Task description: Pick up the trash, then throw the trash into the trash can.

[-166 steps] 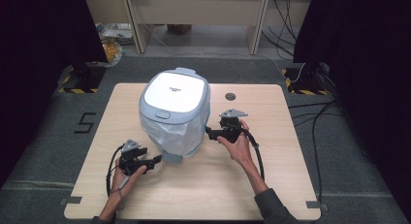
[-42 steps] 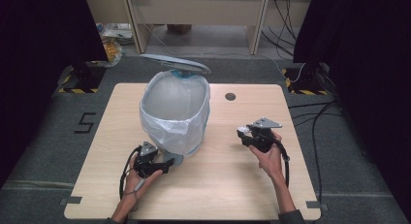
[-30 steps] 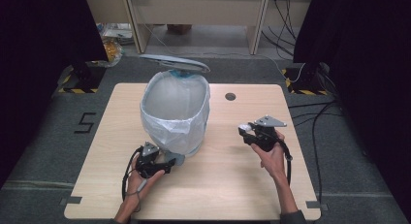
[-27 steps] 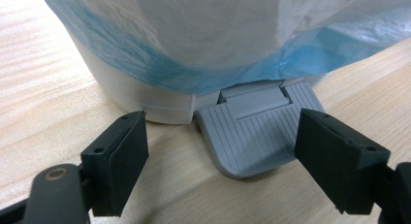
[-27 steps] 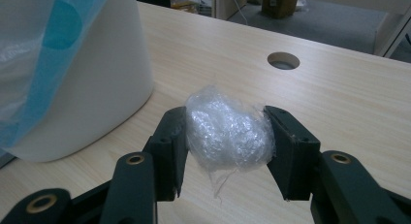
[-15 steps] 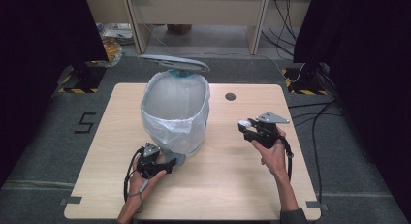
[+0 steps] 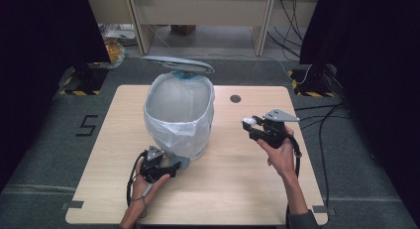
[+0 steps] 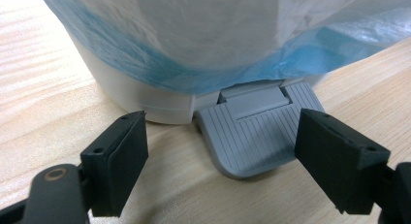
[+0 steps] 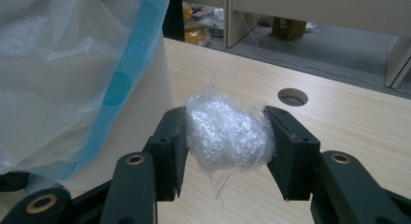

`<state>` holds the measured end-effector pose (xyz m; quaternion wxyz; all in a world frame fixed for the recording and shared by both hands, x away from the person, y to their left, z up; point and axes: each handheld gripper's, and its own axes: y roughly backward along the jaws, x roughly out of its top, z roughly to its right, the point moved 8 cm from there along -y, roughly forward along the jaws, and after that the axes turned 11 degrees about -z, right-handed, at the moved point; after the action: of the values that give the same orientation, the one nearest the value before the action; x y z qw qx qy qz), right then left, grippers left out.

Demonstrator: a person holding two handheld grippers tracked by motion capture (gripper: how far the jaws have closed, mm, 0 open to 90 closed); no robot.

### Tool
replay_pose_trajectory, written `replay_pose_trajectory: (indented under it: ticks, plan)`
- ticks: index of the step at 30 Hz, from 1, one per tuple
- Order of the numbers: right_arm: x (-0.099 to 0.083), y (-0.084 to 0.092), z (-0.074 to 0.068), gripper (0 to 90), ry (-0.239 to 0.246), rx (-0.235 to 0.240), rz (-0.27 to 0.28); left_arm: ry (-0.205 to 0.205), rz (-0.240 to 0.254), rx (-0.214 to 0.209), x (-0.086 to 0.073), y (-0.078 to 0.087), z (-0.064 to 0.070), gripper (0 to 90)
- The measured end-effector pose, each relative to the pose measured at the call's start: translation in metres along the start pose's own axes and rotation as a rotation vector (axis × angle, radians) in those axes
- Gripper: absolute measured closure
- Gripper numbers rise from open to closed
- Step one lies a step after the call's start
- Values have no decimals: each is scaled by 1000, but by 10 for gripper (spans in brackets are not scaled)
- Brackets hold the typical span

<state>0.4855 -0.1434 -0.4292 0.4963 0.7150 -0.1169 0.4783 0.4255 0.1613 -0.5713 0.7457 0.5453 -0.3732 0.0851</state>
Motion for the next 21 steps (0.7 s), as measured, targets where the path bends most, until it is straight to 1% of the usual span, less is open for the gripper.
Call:
replay_pose_trajectory:
  ticks: [4,12,13,14,15,16,17,21]
  plan:
    - [6,4,-4,526,6,11,13,0,0,0,0,0,0,186]
    - [20,11,-18,526,26,34,20,3,3,-1,0,0,0,186]
    - [20,11,-18,526,26,34,20,3,3,-1,0,0,0,186]
    - [24,13,-22,525,36,38,20,3,3,-1,0,0,0,186]
    - [24,13,-22,525,36,38,20,3,3,-1,0,0,0,186]
    - [28,16,-26,525,46,45,23,3,3,-1,0,0,0,186]
    - [30,17,-28,525,53,48,24,3,3,-1,0,0,0,186]
    - [39,22,-35,525,65,59,29,2,3,-1,0,0,0,186]
